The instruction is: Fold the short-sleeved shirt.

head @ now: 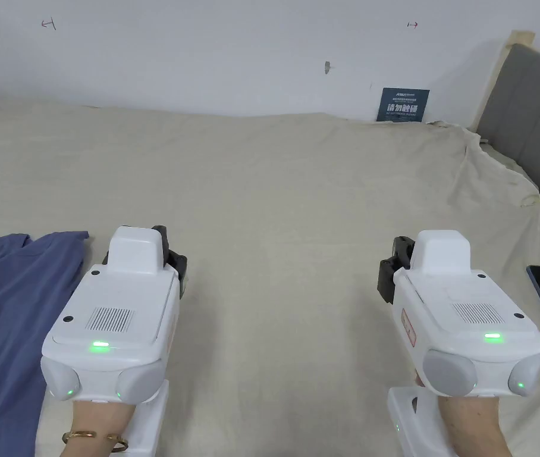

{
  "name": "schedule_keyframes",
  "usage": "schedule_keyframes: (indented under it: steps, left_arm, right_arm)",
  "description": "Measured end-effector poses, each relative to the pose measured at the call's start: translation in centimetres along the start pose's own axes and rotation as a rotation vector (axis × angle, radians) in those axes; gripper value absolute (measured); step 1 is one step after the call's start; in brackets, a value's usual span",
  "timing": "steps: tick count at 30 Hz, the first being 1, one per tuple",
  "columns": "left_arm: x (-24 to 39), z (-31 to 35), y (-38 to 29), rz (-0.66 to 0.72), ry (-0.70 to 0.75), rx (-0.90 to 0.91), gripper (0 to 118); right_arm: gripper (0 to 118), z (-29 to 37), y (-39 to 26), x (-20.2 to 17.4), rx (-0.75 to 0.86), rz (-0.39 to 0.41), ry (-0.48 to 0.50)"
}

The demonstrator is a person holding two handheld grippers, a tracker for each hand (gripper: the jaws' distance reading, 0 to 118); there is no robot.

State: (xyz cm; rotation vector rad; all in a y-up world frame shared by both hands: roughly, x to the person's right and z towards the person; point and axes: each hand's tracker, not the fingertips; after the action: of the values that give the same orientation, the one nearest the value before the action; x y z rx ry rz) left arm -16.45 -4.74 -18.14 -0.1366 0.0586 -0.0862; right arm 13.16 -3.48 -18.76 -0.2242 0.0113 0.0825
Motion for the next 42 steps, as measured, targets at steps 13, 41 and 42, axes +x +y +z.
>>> schedule_keyframes:
  steps: [13,41,42]
  left_arm:
    - [-0.3,-0.1,-0.1,0.008,0.004,-0.002,0]
    - [-16.3,7.3,-2.0,0.068,0.424,-0.028,0]
    - [-16.8,7.7,-2.1,0.068,0.437,-0.03,0]
  right_arm:
    - [0,-0.1,-0.1,-0.1,-0.006,0.004,-0.001]
    - [0,-2.5,2.9,-17.2,0.042,0.061,0.394]
    - [0,-2.5,2.9,-17.9,0.041,0.064,0.41]
